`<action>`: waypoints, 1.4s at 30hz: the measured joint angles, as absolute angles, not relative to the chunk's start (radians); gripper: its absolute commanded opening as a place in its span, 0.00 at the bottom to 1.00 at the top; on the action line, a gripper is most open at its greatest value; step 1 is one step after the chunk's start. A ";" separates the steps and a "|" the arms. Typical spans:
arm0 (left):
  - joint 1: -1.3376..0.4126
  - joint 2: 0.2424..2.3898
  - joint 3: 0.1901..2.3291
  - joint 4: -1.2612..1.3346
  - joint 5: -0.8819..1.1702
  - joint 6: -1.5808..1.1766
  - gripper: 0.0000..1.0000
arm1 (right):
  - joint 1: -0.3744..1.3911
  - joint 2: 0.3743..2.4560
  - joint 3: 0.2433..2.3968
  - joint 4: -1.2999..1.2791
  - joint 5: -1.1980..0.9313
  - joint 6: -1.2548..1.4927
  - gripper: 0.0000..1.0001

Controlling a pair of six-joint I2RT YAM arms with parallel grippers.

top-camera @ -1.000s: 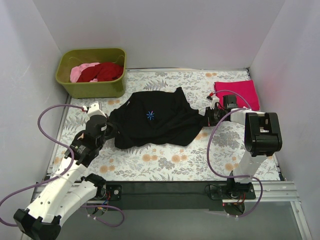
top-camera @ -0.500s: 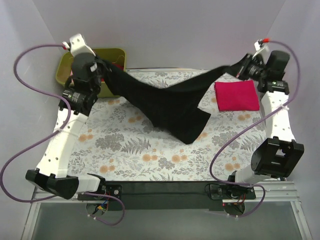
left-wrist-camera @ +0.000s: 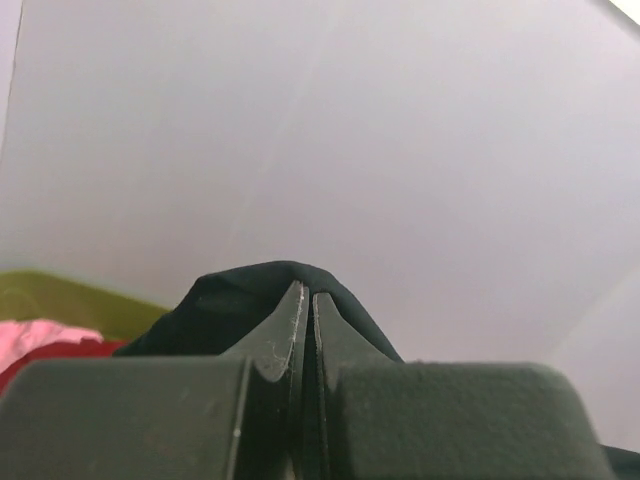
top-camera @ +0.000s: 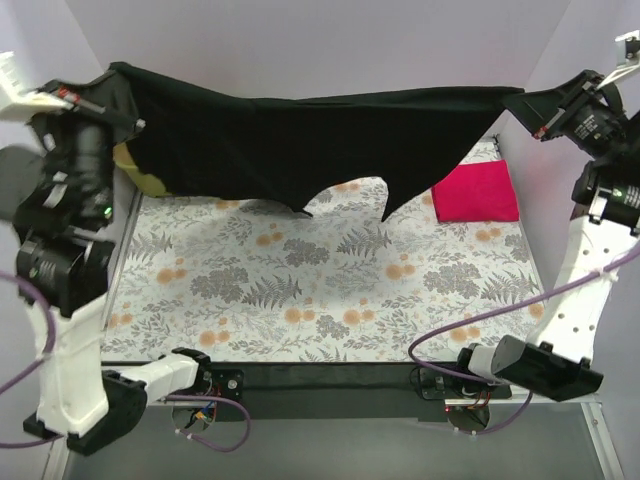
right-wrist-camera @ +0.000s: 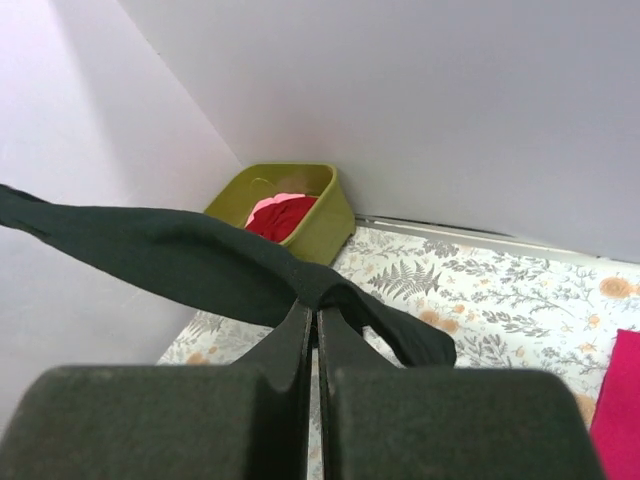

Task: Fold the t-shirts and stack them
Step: Flatten the tshirt out

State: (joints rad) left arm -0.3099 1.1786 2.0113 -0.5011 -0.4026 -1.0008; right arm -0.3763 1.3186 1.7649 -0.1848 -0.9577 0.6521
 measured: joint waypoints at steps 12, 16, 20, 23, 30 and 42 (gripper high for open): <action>-0.310 0.958 2.239 -0.500 -0.254 -0.955 0.00 | -0.398 1.056 1.805 -0.178 -0.971 0.651 0.01; -0.310 0.960 2.224 -0.488 -0.255 -0.928 0.00 | -0.398 1.060 1.811 -0.176 -0.971 0.646 0.01; -0.310 0.982 2.080 -0.464 -0.295 -0.891 0.00 | -0.398 1.098 1.757 -0.178 -0.968 0.629 0.01; -0.310 1.013 1.882 -0.404 -0.344 -0.867 0.00 | -0.398 1.127 1.651 -0.180 -0.964 0.609 0.01; -0.302 1.253 1.402 -0.280 -0.385 -0.872 0.00 | -0.370 1.289 1.388 -0.208 -0.886 0.488 0.01; -0.204 1.643 1.228 -0.103 -0.318 -0.941 0.00 | -0.235 1.754 1.322 -0.134 -0.717 0.333 0.01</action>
